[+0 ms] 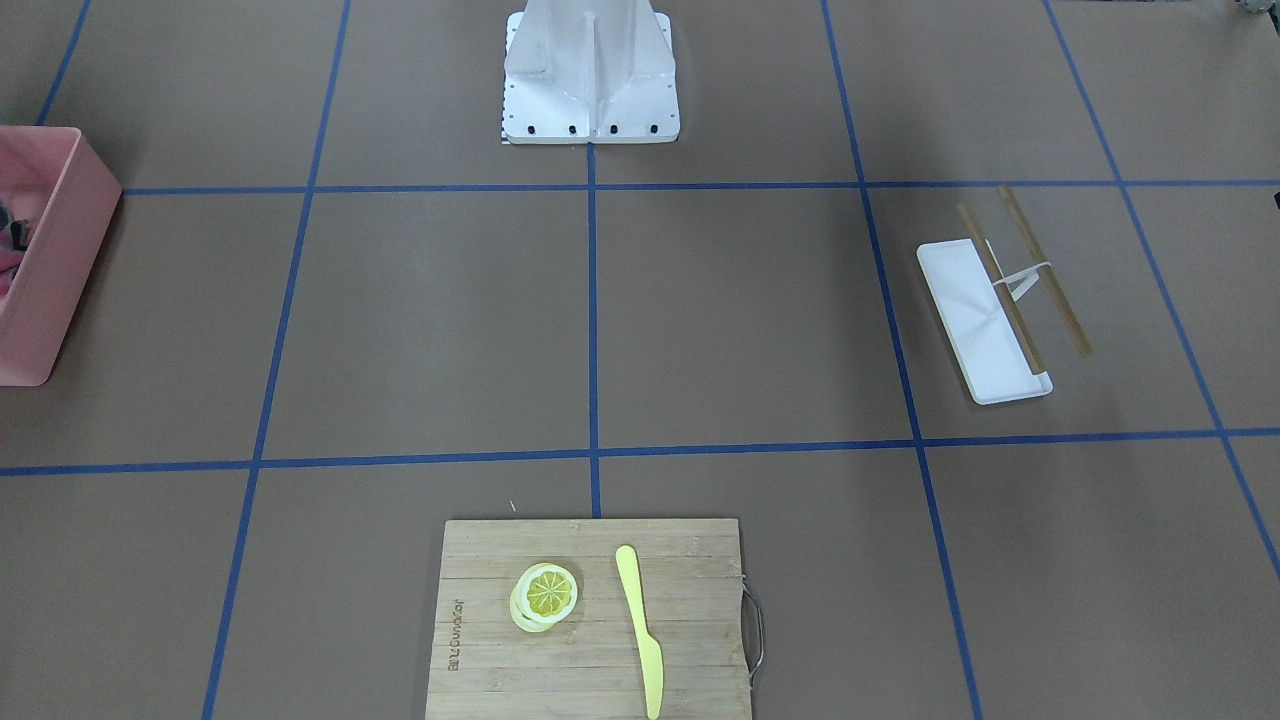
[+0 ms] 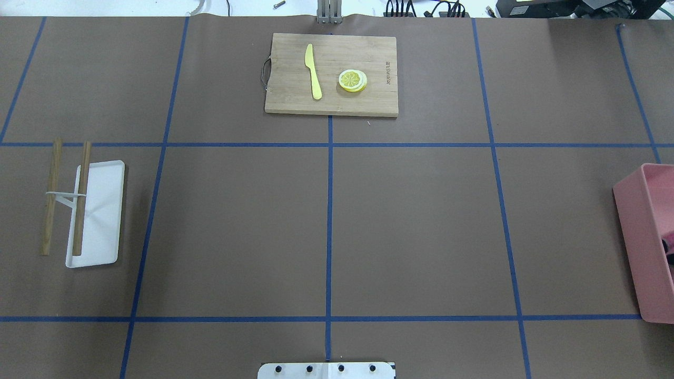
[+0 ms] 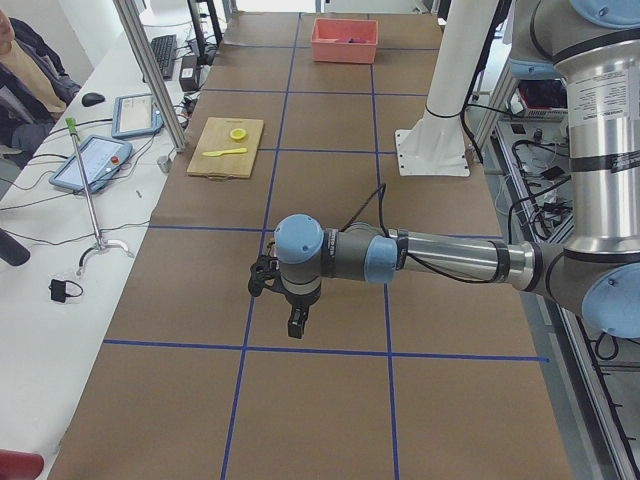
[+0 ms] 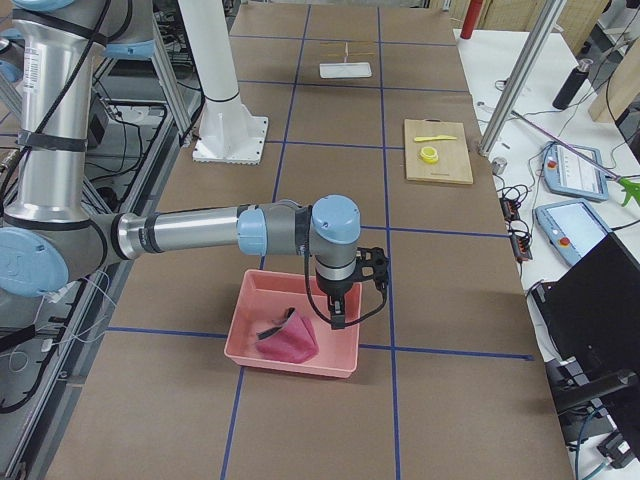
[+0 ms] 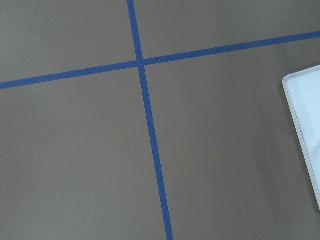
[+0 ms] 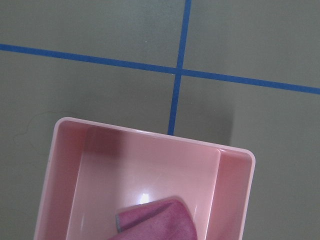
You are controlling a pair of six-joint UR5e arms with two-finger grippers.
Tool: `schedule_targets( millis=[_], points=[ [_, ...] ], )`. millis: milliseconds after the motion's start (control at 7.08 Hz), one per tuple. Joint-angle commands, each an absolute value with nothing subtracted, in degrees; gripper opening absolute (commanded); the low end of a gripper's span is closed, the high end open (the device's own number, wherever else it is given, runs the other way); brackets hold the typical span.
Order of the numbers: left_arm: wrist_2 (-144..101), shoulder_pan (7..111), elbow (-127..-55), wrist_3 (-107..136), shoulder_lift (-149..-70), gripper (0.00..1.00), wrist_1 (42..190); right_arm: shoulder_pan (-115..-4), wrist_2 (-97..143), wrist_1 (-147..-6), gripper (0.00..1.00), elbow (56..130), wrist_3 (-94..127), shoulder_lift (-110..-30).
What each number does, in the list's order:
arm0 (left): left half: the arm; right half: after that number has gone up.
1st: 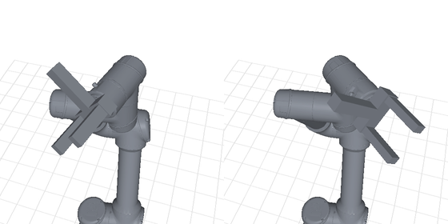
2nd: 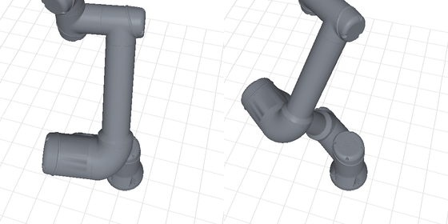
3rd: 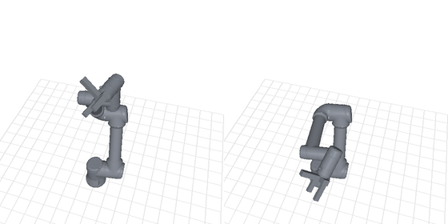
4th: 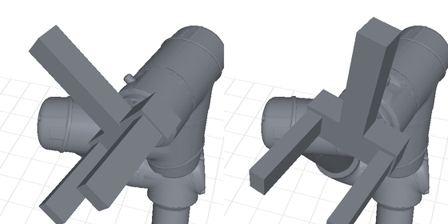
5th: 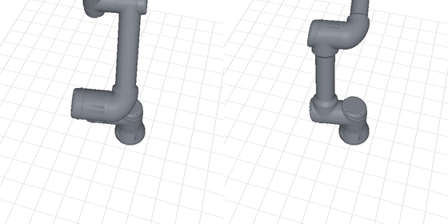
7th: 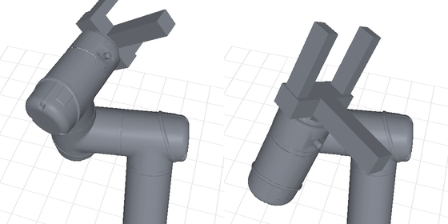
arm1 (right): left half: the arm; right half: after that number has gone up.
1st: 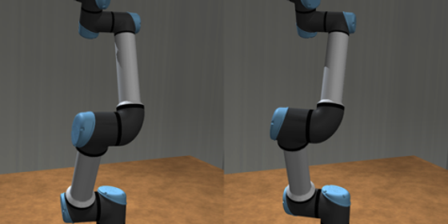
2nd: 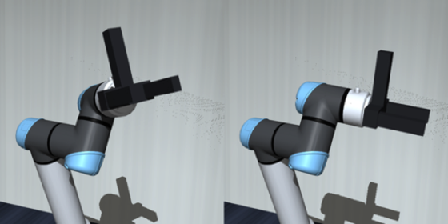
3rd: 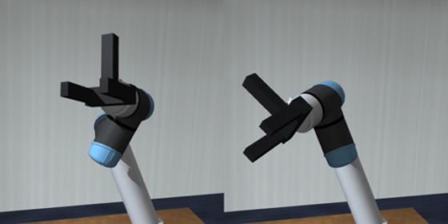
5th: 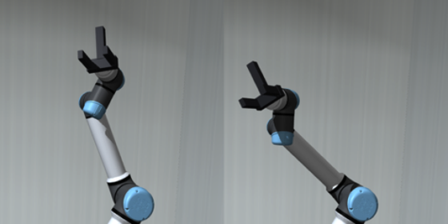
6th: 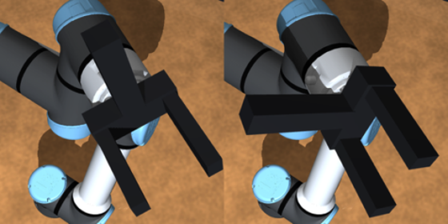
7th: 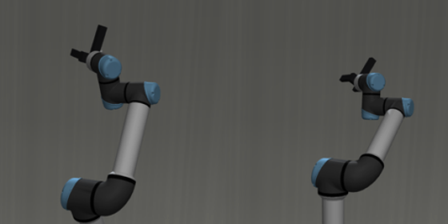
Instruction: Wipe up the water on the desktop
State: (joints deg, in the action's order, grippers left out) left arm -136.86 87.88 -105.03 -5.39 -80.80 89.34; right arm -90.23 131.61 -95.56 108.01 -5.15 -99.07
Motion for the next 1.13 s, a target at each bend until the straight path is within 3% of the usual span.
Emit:
schedule_targets(
  millis=[0, 706, 989],
  points=[
    [-136.67, 87.89, -105.64, -5.62, -81.12, 0.98, 89.47, -91.40, 131.66, -95.62, 1.00, 108.46, -5.10, -98.44],
    [-137.02, 87.89, -106.08, -5.63, -82.63, 0.98, 93.75, -93.87, 132.80, -95.71, 1.00, 108.55, -6.42, -101.34],
    [-137.11, 87.80, -102.48, -5.71, -82.97, 0.98, 96.06, -93.87, 132.89, -95.63, 1.00, 105.50, -6.41, -100.38]
  ],
)
